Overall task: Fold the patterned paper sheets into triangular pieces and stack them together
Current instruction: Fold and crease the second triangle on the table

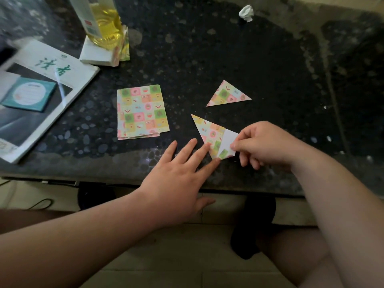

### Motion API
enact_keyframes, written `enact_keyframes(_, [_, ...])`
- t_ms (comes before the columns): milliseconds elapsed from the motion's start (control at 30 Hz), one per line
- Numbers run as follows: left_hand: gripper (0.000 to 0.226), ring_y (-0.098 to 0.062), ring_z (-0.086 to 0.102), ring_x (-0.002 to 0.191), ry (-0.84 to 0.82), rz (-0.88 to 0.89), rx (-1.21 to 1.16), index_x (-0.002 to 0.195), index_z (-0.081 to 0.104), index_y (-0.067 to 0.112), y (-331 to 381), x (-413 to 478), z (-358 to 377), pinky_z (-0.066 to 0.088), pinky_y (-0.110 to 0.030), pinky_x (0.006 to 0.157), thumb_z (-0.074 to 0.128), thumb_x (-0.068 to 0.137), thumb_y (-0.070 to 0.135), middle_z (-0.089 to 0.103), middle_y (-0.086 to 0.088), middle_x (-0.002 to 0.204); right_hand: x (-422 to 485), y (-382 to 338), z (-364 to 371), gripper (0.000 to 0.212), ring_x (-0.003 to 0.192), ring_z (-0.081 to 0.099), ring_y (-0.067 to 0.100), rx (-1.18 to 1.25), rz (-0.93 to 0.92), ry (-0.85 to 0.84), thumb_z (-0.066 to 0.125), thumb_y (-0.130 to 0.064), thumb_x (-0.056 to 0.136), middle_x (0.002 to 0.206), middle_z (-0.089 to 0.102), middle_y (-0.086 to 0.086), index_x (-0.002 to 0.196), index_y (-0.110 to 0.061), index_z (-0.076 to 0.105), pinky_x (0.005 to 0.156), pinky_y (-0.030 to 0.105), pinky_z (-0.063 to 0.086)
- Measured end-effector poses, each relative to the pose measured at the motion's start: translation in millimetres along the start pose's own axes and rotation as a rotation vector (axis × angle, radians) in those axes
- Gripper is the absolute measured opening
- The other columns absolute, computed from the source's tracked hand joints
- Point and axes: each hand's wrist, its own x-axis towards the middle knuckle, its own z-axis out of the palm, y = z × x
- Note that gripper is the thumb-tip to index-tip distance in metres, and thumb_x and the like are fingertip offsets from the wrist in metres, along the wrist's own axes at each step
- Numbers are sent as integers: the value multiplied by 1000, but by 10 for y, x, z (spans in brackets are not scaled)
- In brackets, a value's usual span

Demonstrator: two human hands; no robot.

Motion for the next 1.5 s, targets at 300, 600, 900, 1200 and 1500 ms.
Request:
enact_keyframes(300, [85, -29, -16, 157, 9, -1, -12, 162, -8, 34, -1, 6, 8, -3, -57, 125, 26, 96, 76, -14, -4, 171, 13, 55, 25, 8, 43, 54, 14, -46, -44, -97, 64, -12, 98, 65, 74, 5, 92, -10, 69, 49, 26, 41])
enact_keyframes(600, [86, -31, -12, 157, 29, 3, -7, 163, -4, 32, -6, -2, 24, -1, -58, 125, 29, 96, 76, -10, -6, 172, -21, -30, 140, 14, 40, 51, 14, -106, -16, -29, 54, -20, 103, 58, 70, 3, 96, -14, 65, 50, 28, 44])
enact_keyframes(900, [87, -31, -17, 156, 8, -1, -6, 162, -10, 32, 11, 4, 7, -3, -58, 125, 28, 97, 75, -16, -5, 171, -37, -73, 229, 20, 40, 58, 11, -148, -22, 49, 52, -24, 104, 60, 73, -3, 90, -17, 65, 55, 28, 50])
enact_keyframes(1200, [85, -30, -15, 157, 13, 3, -19, 162, -7, 33, 7, 1, -1, -3, -58, 125, 30, 97, 74, -15, -5, 171, -56, -87, 249, 25, 40, 59, 10, -201, -33, 80, 51, -23, 103, 60, 73, -4, 89, -12, 69, 42, 18, 42])
enact_keyframes(1500, [85, -27, -5, 158, 29, -10, -62, 163, 8, 31, -41, -13, -20, 2, -55, 127, 16, 91, 75, 0, -3, 172, -56, -99, 258, 21, 40, 60, 10, -214, -40, 72, 51, -26, 104, 59, 72, -5, 90, -17, 65, 50, 24, 45])
